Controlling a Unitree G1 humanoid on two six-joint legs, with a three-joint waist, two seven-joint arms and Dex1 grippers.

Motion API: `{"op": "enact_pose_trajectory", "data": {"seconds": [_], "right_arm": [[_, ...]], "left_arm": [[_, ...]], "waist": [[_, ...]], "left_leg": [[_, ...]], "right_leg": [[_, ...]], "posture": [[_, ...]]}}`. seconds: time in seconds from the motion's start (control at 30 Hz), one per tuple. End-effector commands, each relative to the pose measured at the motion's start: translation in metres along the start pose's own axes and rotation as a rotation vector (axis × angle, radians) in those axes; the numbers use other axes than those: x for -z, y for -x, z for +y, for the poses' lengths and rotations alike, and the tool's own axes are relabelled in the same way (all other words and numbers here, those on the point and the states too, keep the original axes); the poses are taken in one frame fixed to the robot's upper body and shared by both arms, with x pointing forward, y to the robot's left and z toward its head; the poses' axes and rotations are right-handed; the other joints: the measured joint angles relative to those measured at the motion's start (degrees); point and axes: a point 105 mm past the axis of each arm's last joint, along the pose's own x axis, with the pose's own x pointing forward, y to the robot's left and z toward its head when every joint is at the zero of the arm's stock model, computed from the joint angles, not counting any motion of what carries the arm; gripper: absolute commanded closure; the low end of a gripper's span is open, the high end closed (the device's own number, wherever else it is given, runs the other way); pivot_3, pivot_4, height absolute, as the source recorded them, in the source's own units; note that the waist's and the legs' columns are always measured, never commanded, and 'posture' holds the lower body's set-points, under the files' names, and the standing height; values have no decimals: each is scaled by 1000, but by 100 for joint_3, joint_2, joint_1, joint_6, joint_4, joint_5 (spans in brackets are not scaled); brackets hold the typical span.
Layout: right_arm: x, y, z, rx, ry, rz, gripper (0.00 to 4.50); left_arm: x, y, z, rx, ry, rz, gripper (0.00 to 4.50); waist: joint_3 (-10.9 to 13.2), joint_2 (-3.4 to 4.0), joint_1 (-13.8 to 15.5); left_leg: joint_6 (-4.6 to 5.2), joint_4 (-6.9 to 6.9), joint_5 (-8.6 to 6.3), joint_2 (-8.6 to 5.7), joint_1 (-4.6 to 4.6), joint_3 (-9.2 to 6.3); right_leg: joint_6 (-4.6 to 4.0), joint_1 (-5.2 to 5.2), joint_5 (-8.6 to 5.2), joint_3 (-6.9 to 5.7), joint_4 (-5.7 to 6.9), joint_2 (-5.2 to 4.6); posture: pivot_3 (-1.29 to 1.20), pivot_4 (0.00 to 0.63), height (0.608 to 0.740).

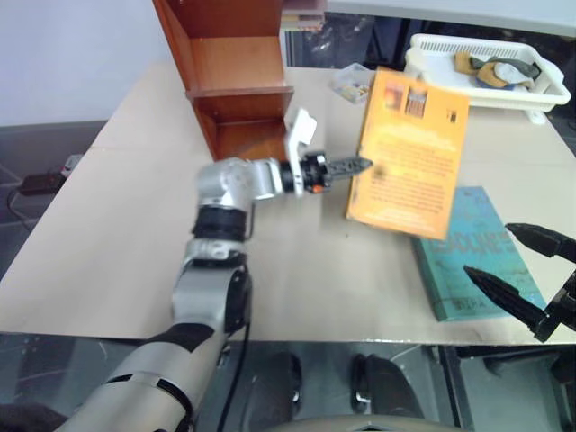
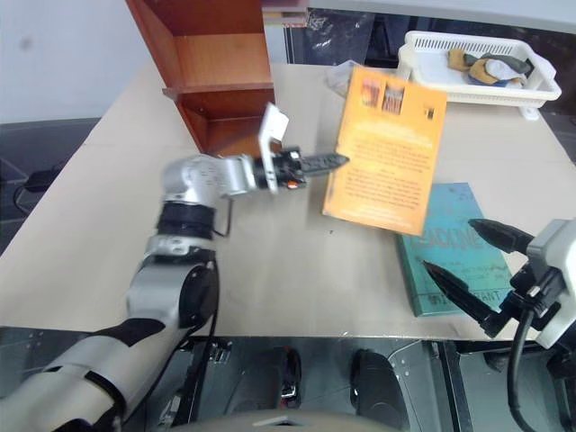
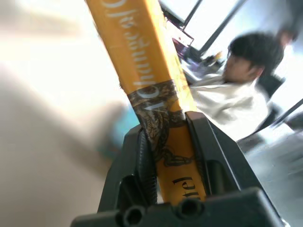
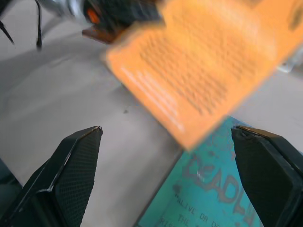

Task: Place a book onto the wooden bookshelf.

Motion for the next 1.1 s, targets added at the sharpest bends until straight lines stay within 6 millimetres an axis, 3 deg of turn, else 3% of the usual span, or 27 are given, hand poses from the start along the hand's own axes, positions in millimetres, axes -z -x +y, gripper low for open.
{"op": "enact_pose_trajectory", "data": {"seconds": [0.03, 0.1, 0.2, 0.37, 0.53, 0.67, 0.77, 0.9, 1.1], "right_arm": [[-4, -5, -4, -16, -1, -37, 0], [-3, -10, -6, -26, -5, -43, 0], [-3, -18, -8, -53, -1, -58, 0], [-5, -34, -13, -99, 4, -95, 0], [-5, -53, -19, -146, 11, -135, 0], [-5, -66, -22, -174, 29, -158, 0], [-6, -72, -23, -188, 37, -174, 0], [-7, -77, -24, -205, 48, -185, 0], [-11, -84, -26, -227, 78, -195, 0]], "left_arm": [[-31, -7, -45, 72, -618, -11, 3341], [-41, -8, -53, 67, -812, -14, 3341], [-53, -8, -51, 14, -1269, 70, 3341], [-93, 9, -20, -222, -1526, 200, 3341], [-124, 35, 9, -491, -1625, 290, 3341], [-126, 46, 35, -636, -1585, 447, 3341], [-117, 52, 54, -639, -1556, 650, 3341], [-121, 66, 71, -642, -1507, 897, 3341], [-138, 72, 65, -579, -1440, 1024, 3341]], "waist": [[-3, 2, 43], [-3, 2, 96], [-3, 3, 122], [-2, 1, 109], [1, 4, 98], [3, 0, 131], [3, 0, 126], [7, -1, 117], [10, -3, 102]], "left_leg": [[1, 0, -1, -1, 5, 1], [24, 3, -14, -4, 7, 2], [26, 18, -14, -4, 3, 0], [27, 28, -15, 3, -2, 0], [28, 31, -15, 9, -7, 4], [27, 33, -15, 7, -14, 6], [30, 42, -17, 7, -17, 21], [32, 44, -18, 9, -22, 34], [34, 43, -20, 11, -32, 40]], "right_leg": [[-5, 5, -3, -1, -1, -1], [-21, 10, -12, 1, -2, -1], [-21, 10, -13, 6, 0, 3], [-21, 8, -13, 12, 2, 14], [11, 2, -16, 16, 2, 24], [22, 1, -10, 12, 1, 24], [25, 1, -12, 13, 0, 23], [27, -4, -14, 9, 2, 24], [28, -20, -14, 16, 4, 24]], "posture": [[0, 150, 740], [0, 150, 740], [0, 150, 740], [0, 150, 740], [0, 150, 740], [0, 150, 740], [0, 150, 740], [0, 150, 740], [0, 150, 740]]}}
